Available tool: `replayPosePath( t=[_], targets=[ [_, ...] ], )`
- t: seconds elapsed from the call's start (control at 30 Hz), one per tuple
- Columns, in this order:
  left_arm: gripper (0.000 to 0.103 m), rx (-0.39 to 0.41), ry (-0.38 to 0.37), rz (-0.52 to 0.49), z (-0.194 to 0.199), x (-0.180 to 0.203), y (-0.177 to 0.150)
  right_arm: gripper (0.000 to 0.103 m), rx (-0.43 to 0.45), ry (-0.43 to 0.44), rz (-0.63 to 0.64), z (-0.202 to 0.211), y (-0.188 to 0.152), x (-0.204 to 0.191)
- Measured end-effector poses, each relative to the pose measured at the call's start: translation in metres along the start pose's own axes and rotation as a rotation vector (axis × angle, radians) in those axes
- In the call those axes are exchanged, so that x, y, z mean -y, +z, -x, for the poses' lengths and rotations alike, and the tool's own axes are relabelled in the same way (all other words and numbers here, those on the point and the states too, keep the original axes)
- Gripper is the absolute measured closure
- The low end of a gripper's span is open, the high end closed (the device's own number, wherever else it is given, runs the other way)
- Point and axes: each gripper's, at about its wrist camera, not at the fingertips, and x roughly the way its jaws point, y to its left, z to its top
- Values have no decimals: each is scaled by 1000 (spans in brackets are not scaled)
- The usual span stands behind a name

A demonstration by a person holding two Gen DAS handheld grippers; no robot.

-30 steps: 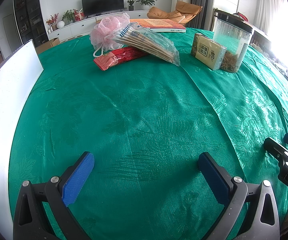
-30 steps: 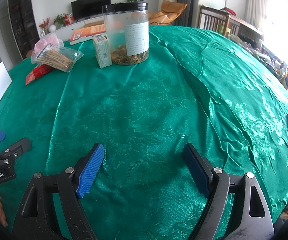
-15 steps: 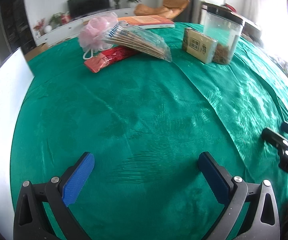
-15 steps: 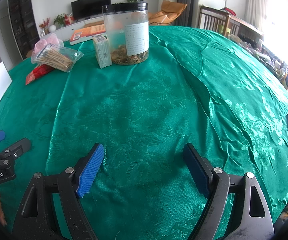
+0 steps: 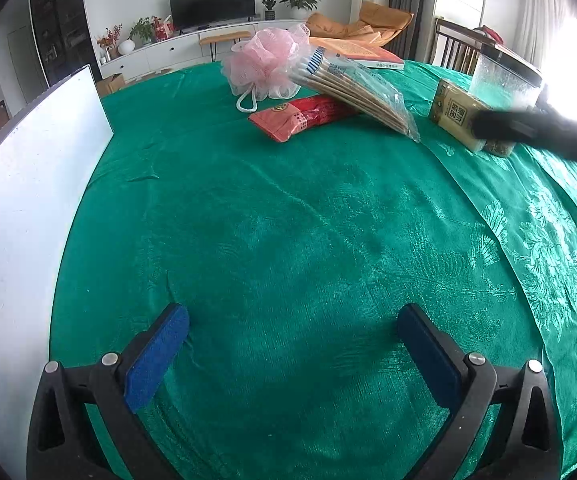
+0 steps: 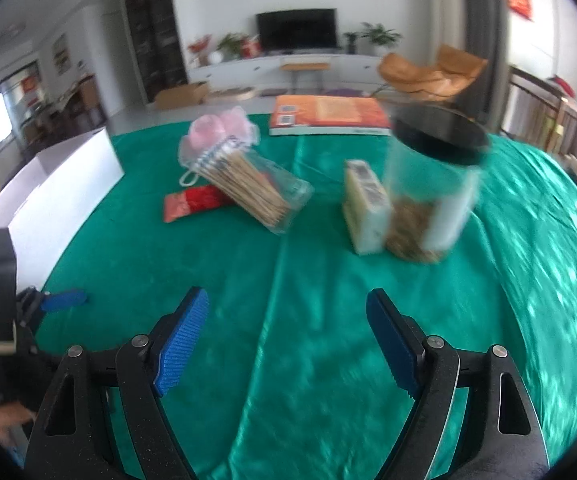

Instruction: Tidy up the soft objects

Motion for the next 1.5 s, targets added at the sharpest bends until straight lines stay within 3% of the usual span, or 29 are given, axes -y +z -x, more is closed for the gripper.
replayPosePath(
  t=[0.07,0.17,0.3,0.33,0.37,0.43,0.47,0.57,0.67,0.73,0.8,0.9,0.93,0.97,1.0,1.23,1.5],
  targets=[
    [0,1,1,0,0,0,0,20,-52,-49,96,-38,32,-9],
    [0,1,1,1,0,0,0,21,-95,-51,158,-76,61,-17],
    [0,1,0,1,0,0,0,22,-222,-133,287,-129,78,-30],
    [0,1,0,1,0,0,0,28,-236,-135,308,-134,75,-31],
    [0,1,0,1,0,0,0,52,-242,-121,316,-134,74,-29],
    [0,1,1,1,0,0,0,70,-228,-62,263,-121,69,-24],
    [0,1,1,1,0,0,0,72,-229,-40,231,-112,64,-22],
    [0,1,1,1,0,0,0,73,-244,27,135,-73,39,-16],
    [0,1,3,1,-1,0,0,73,-256,130,-40,-16,-9,7],
    [0,2,3,1,-1,0,0,73,-250,130,-161,17,-43,24],
    [0,2,3,1,-1,0,0,73,-233,70,-304,48,-80,50],
    [0,2,3,0,-1,0,0,69,-183,-173,-397,71,-111,77],
    [0,2,3,0,-1,0,0,61,-162,-226,-390,71,-116,80],
    [0,2,4,0,-1,-1,0,37,-141,-241,-394,71,-120,82],
    [0,2,3,1,-1,-1,0,27,-110,-262,-403,72,-125,83],
    [0,3,3,2,-1,-1,1,22,-50,-400,-354,52,-141,68],
    [0,2,4,1,-1,-1,1,14,-49,-378,-391,52,-143,75]
  ],
)
